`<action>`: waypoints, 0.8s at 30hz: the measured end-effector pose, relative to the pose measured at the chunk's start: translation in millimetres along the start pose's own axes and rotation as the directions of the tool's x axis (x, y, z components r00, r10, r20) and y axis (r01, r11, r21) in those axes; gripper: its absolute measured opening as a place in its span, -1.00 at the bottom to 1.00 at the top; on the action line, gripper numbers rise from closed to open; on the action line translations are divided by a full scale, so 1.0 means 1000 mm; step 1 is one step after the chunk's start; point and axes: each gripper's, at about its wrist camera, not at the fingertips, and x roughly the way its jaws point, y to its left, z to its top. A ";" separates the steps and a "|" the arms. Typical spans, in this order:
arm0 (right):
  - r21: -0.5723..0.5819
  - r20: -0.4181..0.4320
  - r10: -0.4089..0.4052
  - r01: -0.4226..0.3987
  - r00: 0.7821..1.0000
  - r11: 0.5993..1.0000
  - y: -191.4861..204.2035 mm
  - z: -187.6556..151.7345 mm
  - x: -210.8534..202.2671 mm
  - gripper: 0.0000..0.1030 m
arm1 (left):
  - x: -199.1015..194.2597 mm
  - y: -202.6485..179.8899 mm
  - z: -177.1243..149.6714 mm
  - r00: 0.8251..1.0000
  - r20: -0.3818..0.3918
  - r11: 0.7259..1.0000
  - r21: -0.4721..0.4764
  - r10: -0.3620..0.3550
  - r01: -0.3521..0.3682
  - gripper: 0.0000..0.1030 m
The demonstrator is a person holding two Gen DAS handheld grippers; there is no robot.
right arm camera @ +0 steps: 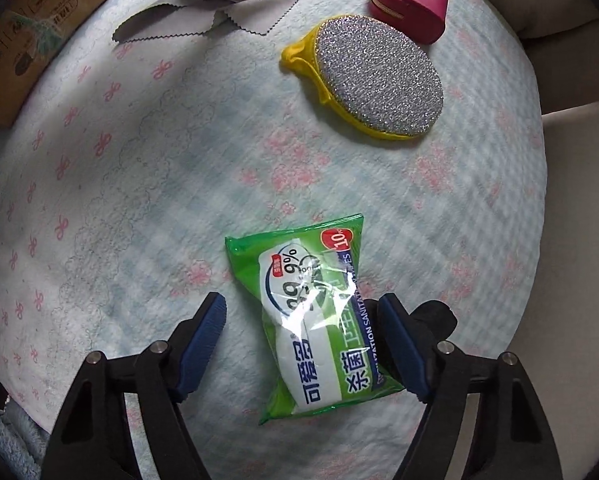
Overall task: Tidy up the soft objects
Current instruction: 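Grasp the pink puff with the left tool while the right tool grasps the green wipe pack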
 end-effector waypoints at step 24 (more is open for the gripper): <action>0.013 0.038 -0.033 0.033 0.999 0.999 0.005 0.009 -0.018 -0.35 | -0.001 0.000 0.005 1.000 -0.004 0.999 -0.025 -0.023 0.023 -0.43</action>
